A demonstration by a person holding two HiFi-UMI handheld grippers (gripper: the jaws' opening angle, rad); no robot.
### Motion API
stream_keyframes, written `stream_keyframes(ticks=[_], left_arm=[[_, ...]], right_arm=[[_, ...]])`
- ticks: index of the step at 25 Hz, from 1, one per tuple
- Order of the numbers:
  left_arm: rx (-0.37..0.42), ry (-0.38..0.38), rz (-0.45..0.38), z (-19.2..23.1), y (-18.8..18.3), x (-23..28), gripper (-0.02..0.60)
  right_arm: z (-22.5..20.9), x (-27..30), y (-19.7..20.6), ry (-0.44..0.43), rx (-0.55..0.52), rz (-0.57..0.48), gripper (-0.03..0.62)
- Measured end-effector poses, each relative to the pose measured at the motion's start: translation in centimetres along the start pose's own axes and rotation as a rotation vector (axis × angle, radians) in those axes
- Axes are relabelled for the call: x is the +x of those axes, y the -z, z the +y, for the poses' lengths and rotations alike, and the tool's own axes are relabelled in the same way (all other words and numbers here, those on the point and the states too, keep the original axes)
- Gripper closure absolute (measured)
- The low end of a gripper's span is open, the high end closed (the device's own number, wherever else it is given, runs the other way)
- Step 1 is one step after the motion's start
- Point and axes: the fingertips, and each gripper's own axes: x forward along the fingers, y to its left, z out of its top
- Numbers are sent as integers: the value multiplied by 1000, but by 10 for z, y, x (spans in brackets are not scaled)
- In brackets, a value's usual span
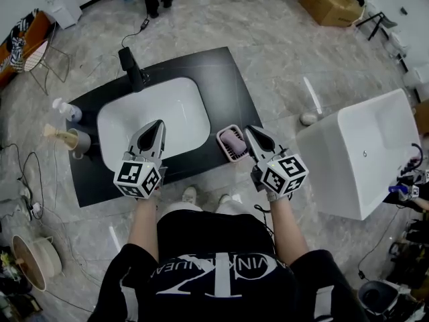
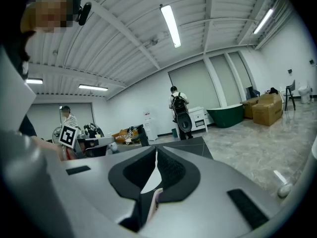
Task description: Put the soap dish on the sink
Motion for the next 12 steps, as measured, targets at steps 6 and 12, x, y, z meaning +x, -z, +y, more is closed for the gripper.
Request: stream_keyframes(ticks=[6,12], left_arm=[[25,-17,-46,2,-16,-7,566],[36,-27,-79,7,-26,-13,566]], right_arm=[[1,0,-15,2,-32,-32,563],[3,3,-23,2,-50,-51,563]])
